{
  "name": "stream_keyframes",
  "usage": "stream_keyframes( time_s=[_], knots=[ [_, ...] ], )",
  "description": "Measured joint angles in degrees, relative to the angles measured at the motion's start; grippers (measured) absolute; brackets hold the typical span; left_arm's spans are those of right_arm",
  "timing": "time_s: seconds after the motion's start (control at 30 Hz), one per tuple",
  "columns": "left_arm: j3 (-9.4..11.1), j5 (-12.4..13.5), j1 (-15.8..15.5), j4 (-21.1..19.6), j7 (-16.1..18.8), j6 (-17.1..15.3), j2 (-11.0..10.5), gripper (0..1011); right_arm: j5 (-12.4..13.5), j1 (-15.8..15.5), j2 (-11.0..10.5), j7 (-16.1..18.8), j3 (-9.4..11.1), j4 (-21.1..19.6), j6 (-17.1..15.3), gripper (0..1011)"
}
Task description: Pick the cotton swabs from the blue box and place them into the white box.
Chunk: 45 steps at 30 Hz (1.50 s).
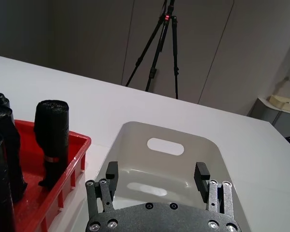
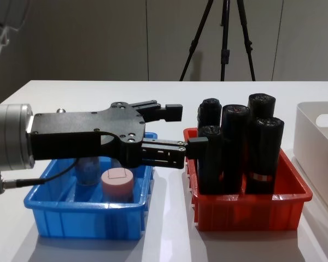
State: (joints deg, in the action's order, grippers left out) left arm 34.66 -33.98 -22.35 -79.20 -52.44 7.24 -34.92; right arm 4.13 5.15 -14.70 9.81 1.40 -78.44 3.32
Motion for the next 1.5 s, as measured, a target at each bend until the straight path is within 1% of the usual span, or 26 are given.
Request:
stream_keyframes(
  time_s=[0.23, 0.77, 0.93, 1.0, 1.07, 1.1, 1.17, 1.23, 1.27, 1.3, 1.37, 1.47, 1.5],
  knots=[
    [0.0, 0.0, 0.0, 0.0, 0.0, 0.0, 0.0, 1001, -0.98, -0.93, -0.11, 0.01, -0.24, -1.18, 1.63, 1001],
    [0.0, 0.0, 0.0, 0.0, 0.01, 0.0, 0.0, 1001, -0.75, -0.75, -0.06, 0.04, -0.16, -0.94, 1.37, 1001],
    [-0.1, 0.29, 0.17, -0.01, 0.9, 0.0, 0.0, 1001, -0.47, -0.58, -0.56, -0.15, -0.81, -0.95, 1.38, 1001],
    [-0.19, 0.51, 0.3, -0.02, 1.49, 0.0, 0.0, 1001, -0.26, -0.44, -0.95, -0.38, -1.35, -0.95, 1.4, 1001],
    [-0.31, 0.79, 0.46, -0.04, 2.26, 0.0, 0.01, 1001, 0.16, -0.19, -1.66, -0.81, -2.33, -0.99, 1.46, 1001],
    [-0.45, 1.09, 0.63, -0.06, 3.07, 0.0, 0.01, 1001, 0.53, 0.05, -2.31, -1.19, -3.25, -1.03, 1.51, 1001],
    [-0.73, 1.67, 0.96, -0.11, 4.75, 0.0, 0.02, 1001, 0.94, 0.31, -3.09, -1.6, -4.25, -1.09, 1.57, 1001],
    [-0.91, 2.06, 1.17, -0.14, 5.74, 0.0, 0.02, 1001, 1.58, 0.72, -4.23, -2.26, -5.84, -1.19, 1.78, 1001],
    [-1.13, 2.47, 1.41, -0.17, 6.93, 0.0, 0.03, 1002, 1.81, 0.86, -4.63, -2.5, -6.36, -1.22, 1.85, 1001],
    [-1.22, 2.68, 1.53, -0.19, 7.51, 0.0, 0.03, 1002, 2.27, 1.17, -5.5, -3.02, -7.55, -1.28, 1.94, 1001],
    [-1.42, 3.1, 1.77, -0.24, 8.68, -0.01, 0.04, 1002, 2.76, 1.44, -6.3, -3.5, -8.69, -1.38, 2.0, 1001],
    [-1.8, 3.92, 2.25, -0.33, 11.01, -0.04, 0.06, 1001, 3.95, 2.2, -8.46, -4.75, -11.6, -1.55, 2.31, 1001],
    [-1.91, 4.13, 2.37, -0.34, 11.58, -0.04, 0.06, 1001, 3.95, 2.2, -8.46, -4.75, -11.6, -1.55, 2.31, 1001]
  ],
)
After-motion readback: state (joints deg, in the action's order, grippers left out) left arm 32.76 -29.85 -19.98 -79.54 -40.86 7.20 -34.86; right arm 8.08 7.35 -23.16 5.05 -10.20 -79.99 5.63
